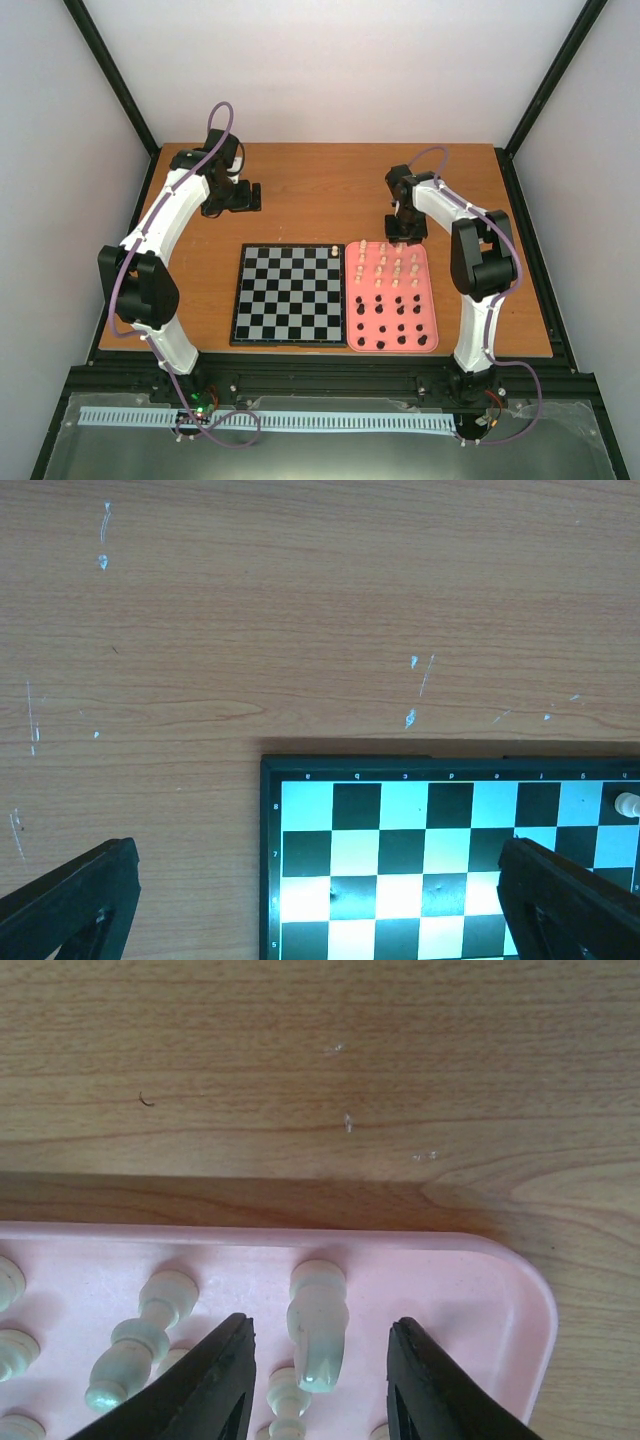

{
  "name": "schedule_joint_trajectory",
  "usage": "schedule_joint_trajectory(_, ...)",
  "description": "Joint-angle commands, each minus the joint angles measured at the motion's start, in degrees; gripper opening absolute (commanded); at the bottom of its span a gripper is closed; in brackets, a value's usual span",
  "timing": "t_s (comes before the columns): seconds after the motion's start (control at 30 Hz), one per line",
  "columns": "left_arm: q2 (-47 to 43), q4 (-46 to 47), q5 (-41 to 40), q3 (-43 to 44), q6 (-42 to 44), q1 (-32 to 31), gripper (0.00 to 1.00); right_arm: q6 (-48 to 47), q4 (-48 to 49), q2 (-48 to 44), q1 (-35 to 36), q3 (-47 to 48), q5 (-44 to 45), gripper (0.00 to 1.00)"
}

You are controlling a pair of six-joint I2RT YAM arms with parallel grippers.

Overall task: Set up the chess pieces on the board
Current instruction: Pick up the chess piece from the storage box.

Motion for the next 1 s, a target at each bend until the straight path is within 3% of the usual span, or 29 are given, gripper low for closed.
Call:
schedule_joint_trajectory(0.0, -1.03, -0.47, -0.20, 1.51, 0.30, -0.41, 1.00, -0.24, 0.94, 1.59, -0.54, 0.09, -0.82, 0.37)
schedule_joint_trajectory(0.23, -1.01, -0.57, -0.61, 1.44, 0.37, -0.41, 1.00, -0.81, 0.93, 2.78, -0.54, 0.13, -1.44, 0.37)
schedule_joint_trajectory(0.33, -0.95, -0.58, -0.60, 1.44, 0.38, -0.41, 1.00, -0.57, 1.00, 3.04, -0.55, 0.01, -1.18, 0.26)
schedule_joint_trajectory(0.57, -0.68, -0.54, -0.59, 1.59, 0.30, -0.43, 1.00, -0.78, 0.64, 3.24, -0.56, -0.08, -1.12, 0.24)
schedule_joint_trajectory(0.87, -0.64, -0.48, -0.45, 1.61, 0.29, -0.38, 1.00, -0.52, -0.43, 2.29, -0.56, 0.55, 0.85, 0.04)
schedule_joint_trajectory(0.97, -0.58, -0.55, -0.30, 1.76, 0.30, -0.41, 1.00, -0.63, -2.26, 1.40, -0.55, 3.11, 2.39, 0.03)
